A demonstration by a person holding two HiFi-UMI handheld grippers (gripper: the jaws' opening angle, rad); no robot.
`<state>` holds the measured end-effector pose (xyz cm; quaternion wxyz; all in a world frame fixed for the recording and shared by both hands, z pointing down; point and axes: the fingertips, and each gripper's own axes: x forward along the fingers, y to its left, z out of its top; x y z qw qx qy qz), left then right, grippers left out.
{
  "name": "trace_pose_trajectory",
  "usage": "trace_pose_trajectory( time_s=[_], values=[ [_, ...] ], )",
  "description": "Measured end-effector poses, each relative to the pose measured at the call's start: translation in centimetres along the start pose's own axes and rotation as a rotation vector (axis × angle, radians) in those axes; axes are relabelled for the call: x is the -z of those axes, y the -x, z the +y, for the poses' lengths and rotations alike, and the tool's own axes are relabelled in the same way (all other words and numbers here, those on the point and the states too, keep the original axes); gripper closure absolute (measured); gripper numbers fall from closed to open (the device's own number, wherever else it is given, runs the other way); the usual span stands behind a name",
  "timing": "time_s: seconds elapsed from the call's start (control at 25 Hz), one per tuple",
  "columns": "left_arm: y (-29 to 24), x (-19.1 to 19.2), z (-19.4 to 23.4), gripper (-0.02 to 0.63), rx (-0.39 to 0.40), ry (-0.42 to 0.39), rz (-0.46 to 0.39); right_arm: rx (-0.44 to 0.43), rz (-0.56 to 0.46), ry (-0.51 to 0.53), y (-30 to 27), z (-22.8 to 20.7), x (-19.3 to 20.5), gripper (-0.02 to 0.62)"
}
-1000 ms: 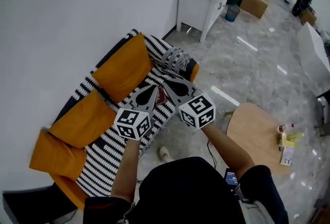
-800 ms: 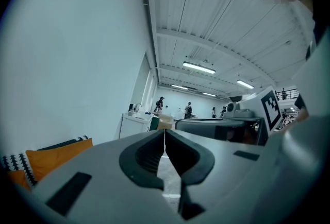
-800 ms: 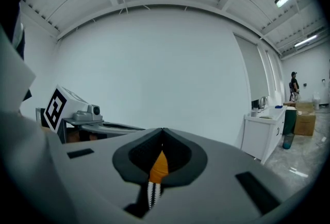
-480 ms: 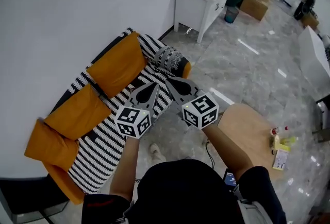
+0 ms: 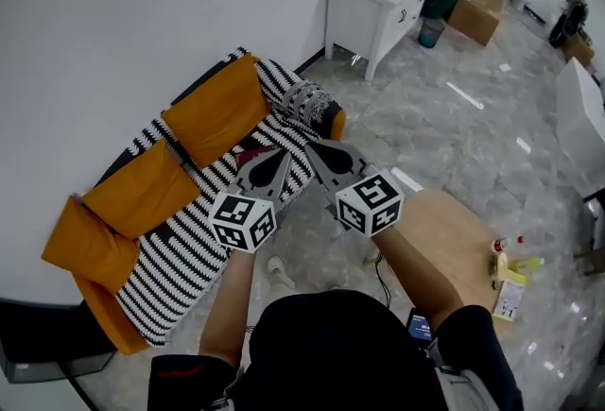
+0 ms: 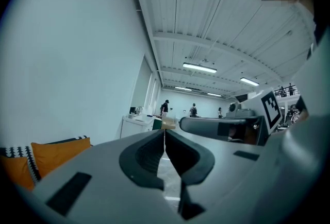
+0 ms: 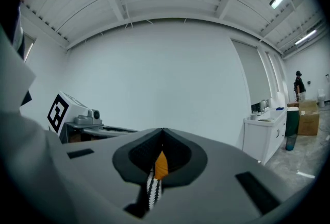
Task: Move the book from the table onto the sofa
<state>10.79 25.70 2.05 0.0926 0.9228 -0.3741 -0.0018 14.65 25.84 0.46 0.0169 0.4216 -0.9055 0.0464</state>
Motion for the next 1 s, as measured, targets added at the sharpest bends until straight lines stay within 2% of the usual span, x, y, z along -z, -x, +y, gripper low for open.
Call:
trace_pose_trajectory(
  time_s=[0.48,1.0],
  values=[
    [1.6,0.5,-5.2,0.584,-0.008,-0.010,-0.020,-0.022,-0.008,0.019,4.8,1.4,0.5,0.578],
    [2.0,0.9,-7.3,0.584,0.007,-0.023,-0.004,-0.020,-0.015,0.014,6.8,1.7,0.8,0.578]
  ],
)
